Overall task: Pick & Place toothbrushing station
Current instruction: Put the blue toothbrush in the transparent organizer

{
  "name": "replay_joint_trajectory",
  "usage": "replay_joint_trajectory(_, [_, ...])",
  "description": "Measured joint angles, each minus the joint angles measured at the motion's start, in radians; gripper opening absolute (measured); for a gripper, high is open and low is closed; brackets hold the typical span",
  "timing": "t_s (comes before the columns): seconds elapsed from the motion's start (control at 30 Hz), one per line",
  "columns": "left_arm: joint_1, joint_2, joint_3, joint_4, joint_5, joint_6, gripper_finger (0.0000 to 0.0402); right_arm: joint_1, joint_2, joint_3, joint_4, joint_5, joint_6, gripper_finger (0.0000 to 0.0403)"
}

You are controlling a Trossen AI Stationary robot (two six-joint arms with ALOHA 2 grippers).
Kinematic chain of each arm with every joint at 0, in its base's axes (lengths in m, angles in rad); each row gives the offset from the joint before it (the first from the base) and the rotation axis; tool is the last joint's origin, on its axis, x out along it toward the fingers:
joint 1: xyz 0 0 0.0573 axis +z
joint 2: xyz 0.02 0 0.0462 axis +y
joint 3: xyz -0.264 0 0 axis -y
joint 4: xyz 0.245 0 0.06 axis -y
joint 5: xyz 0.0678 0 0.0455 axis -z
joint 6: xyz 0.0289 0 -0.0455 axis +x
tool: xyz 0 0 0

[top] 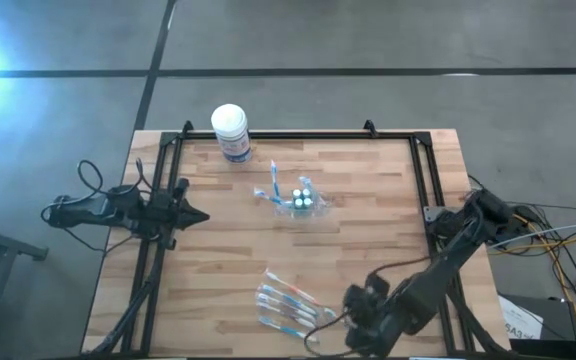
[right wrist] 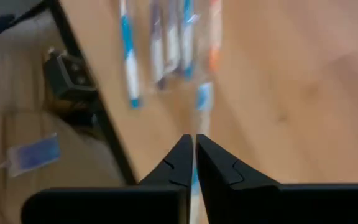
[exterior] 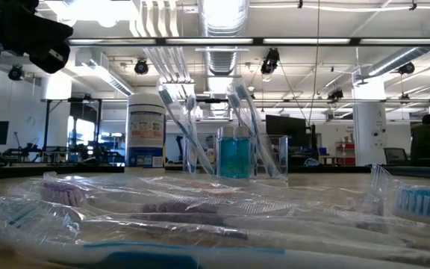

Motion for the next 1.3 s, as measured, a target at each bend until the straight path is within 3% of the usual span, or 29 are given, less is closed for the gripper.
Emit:
replay_joint_trajectory(0.17, [0.000, 0.000, 0.000, 0.000, 0.008, -0.006, 0.0012, 0.000, 0.145, 0.123, -0.001, -0.113, 0.023, 0.0067])
replay_joint_trajectory(0.4, [0.000, 0.000, 0.000, 0.002, 0.038, -0.008, 0.0012, -0.001, 0.279, 0.254, -0.114, -0.148, 0.083, 0.0155])
replay_joint_trajectory(0.67, [0.000, 0.002, -0.002, 0.003, 0.057, -0.011, 0.0013, 0.000, 0.344, 0.277, -0.177, -0.286, 0.224, 0.0228])
replay_joint_trajectory(0.9, [0.000, 0.004, -0.019, 0.020, 0.090, -0.014, 0.0009, -0.001, 0.385, 0.273, -0.213, -0.291, 0.190, 0.0244])
replay_joint_trajectory(1.3, [0.000, 0.007, -0.022, 0.030, 0.100, -0.014, 0.0015, -0.005, 0.389, 0.161, -0.158, -0.338, 0.146, 0.0232])
